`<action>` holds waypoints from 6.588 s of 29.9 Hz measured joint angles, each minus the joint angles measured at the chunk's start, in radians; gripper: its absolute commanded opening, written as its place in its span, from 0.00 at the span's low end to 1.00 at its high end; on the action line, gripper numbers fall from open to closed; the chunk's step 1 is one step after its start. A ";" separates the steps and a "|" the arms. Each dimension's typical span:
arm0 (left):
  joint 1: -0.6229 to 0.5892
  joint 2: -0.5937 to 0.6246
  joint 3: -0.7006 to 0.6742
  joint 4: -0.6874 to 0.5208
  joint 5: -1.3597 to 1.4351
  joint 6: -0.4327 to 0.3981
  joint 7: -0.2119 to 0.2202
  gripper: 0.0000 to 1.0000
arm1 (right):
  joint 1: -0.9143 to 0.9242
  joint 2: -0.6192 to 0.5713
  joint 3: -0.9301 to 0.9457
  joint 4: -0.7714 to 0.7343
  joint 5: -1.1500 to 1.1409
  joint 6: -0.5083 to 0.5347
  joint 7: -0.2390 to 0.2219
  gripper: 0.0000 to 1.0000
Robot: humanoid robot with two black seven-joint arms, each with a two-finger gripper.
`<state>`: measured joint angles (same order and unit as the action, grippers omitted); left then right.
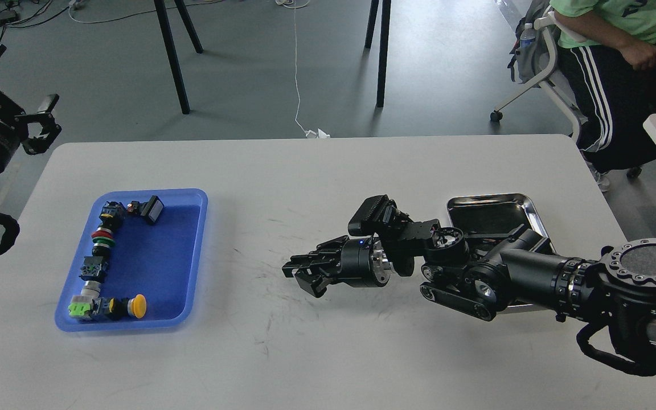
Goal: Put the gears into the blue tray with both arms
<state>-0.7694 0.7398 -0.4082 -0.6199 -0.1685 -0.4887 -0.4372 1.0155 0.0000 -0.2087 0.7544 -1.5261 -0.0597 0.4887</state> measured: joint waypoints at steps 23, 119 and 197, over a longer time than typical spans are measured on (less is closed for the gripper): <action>0.029 -0.016 -0.067 0.038 -0.035 0.000 0.024 0.98 | 0.004 0.000 0.088 -0.011 0.012 -0.013 0.000 0.64; 0.130 0.158 -0.021 -0.478 0.018 0.070 -0.004 0.98 | 0.102 0.000 0.522 -0.268 0.745 -0.035 0.000 0.81; -0.794 -0.219 1.309 -0.815 0.901 0.694 -0.051 0.98 | -0.104 -0.225 0.687 -0.257 1.374 0.012 0.000 0.96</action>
<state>-1.5630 0.5208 0.9006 -1.4344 0.7329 0.2051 -0.4887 0.9114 -0.2252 0.4784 0.4973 -0.1517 -0.0478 0.4887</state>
